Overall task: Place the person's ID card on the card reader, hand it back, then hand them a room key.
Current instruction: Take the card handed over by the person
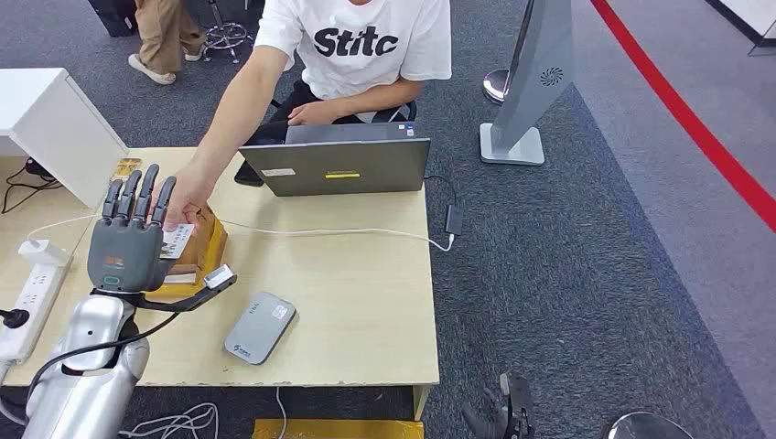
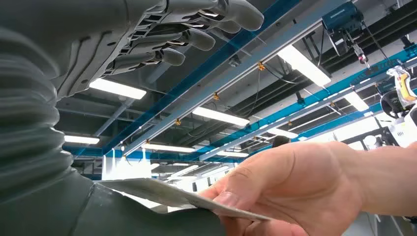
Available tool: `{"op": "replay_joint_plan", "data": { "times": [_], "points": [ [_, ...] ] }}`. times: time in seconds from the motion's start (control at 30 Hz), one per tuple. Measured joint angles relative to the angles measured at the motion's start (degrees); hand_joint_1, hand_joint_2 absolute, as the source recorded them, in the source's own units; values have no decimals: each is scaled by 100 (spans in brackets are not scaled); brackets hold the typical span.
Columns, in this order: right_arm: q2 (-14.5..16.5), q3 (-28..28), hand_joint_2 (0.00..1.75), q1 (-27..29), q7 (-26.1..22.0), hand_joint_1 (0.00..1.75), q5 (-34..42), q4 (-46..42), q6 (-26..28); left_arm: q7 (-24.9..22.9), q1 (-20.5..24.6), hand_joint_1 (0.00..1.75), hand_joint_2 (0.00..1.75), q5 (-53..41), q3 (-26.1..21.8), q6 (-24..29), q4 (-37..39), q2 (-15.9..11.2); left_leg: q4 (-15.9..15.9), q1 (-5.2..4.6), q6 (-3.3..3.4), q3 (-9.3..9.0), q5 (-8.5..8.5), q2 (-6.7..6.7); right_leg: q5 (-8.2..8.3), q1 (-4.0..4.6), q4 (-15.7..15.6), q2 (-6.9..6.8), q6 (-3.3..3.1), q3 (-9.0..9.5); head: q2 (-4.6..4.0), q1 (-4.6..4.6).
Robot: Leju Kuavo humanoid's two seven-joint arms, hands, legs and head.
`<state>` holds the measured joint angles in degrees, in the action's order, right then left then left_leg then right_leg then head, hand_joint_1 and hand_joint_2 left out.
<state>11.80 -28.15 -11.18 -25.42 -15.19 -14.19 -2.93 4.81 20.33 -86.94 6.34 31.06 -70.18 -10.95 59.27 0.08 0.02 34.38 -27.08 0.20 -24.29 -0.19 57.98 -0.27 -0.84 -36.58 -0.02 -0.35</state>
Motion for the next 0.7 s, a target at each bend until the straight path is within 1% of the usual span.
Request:
{"op": "replay_joint_plan", "data": {
  "times": [0.03, 0.07, 0.1, 0.17, 0.2, 0.23, 0.7],
  "points": [
    [0, 0, 175, 0, 0, 0, 0, 0, 0, 0, 0, 3, 175, 0, 0, 0, 6, 0, 0, 0, 0, 0, 0, 0, 0, 0, 0, 0, 0, 0, 0, 0],
    [0, 0, 175, 0, -1, 0, 0, 0, 0, 0, 0, 28, 175, -1, 0, 0, 12, 0, 0, 0, 0, 0, 0, 0, 0, 0, 0, 0, 0, 0, 0, 0],
    [0, 0, 175, 0, -1, 0, 0, 0, 0, 0, 0, 68, 175, -2, 0, 0, 22, 0, 0, 0, 0, 0, 0, 0, 0, 0, 0, 0, 0, 0, 0, -1],
    [0, 0, 175, 0, -2, 0, 0, 0, 0, 0, 0, 153, 175, -5, 0, -1, 39, 0, 0, 0, 0, 0, 0, 0, 0, 0, 0, 1, 0, 0, 0, 0],
    [0, 0, 175, 0, -2, 0, 0, 0, 1, 0, 0, 170, 175, -6, 0, -1, 44, 0, 0, 0, 0, 0, 0, 0, 0, 0, 0, 1, 0, 0, 0, 0],
    [0, 0, 175, 0, -2, 0, 0, 0, 1, 0, 0, 175, 175, -7, 0, -2, 48, 1, 0, 0, 0, 1, 0, 0, 0, 0, 0, 1, 0, 0, 0, 1],
    [0, 0, 175, 2, -44, 0, 2, 0, 39, 19, -9, 175, 175, 84, 0, 24, 48, 19, 0, 0, 0, 1, 0, 1, 0, 0, 0, 1, 0, 0, 0, -1]
  ]
}}
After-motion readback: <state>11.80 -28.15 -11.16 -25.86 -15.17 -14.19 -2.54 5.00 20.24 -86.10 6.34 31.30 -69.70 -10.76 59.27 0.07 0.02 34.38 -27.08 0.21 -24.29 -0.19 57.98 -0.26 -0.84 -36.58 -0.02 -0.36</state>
